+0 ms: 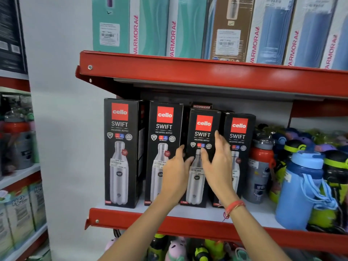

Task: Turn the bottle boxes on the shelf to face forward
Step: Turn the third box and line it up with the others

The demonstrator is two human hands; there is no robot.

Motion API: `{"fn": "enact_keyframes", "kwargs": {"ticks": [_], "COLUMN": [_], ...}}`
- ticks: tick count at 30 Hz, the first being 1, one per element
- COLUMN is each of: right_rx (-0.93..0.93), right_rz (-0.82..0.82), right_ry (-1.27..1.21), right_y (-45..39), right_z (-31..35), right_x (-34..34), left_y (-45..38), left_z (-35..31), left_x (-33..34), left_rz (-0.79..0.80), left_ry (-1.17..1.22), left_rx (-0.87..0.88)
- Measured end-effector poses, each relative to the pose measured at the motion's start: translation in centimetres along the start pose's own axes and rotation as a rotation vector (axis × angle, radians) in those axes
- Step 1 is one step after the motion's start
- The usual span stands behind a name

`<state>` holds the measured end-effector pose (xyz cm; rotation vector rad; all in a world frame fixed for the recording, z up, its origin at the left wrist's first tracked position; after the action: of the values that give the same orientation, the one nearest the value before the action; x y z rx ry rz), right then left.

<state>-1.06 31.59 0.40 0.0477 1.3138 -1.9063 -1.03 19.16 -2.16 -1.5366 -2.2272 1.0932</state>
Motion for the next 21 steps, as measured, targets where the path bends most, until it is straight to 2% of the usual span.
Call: {"fn": "enact_keyframes", "kwargs": {"ticks": [2,3,7,9,11,13,17,19,21], "right_rx": [-0.021,-0.002,0.072,0.112,0.19,0.255,0.248,0.236,0.235], "right_rz": [-0.07,-0.043,0.311,0.441,0.55,0.65,0.721,0.707,0.701], "right_ry": [-0.14,-0.252,-0.663,-0.699,-0.704,-0.648,-0.52,-0.469,-0.459], "right_y": [0.4,0.8,3.8,5.8,8.0,9.9,12.2,12.6,12.8], "right_z": [2.2,3.2,7.1,8.5,9.8,10.9,13.0,13.4,13.4], "right_x": [-0.4,0.0,4.0,6.8,9.2,11.3,13.7,14.0,13.8], "left_y": [0.2,0.3,1.4,2.2,2.9,3.1,3.3,3.8,4.2], "left_z": [-0.1,0.2,3.0,5.2,7.4,9.4,11.7,12.6,13.4], "left_x": [-2.7,-4.2,-11.7,-15.5,-18.4,-20.0,-19.7,-19.2,-19.3], "left_rz": [-0.047,-0.06,-0.226,-0.354,-0.409,-0.318,0.122,0.281,0.34], "left_ry": [0.061,0.118,0.275,0.256,0.232,0.266,0.427,0.454,0.405], "left_rx": [0.072,0.073,0.117,0.1,0.015,-0.128,-0.366,-0.417,-0.423]}}
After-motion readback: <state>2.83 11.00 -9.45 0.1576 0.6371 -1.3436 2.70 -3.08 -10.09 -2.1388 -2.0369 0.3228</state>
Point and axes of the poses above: each hand's wrist, its own y-axis away from the middle knuckle, its own x-axis out of the palm, z = x × y, the point moved 4 cm from there along -y, towards the middle knuckle, and after that the axes turned 13 degrees about y, right-handed, at the moved point
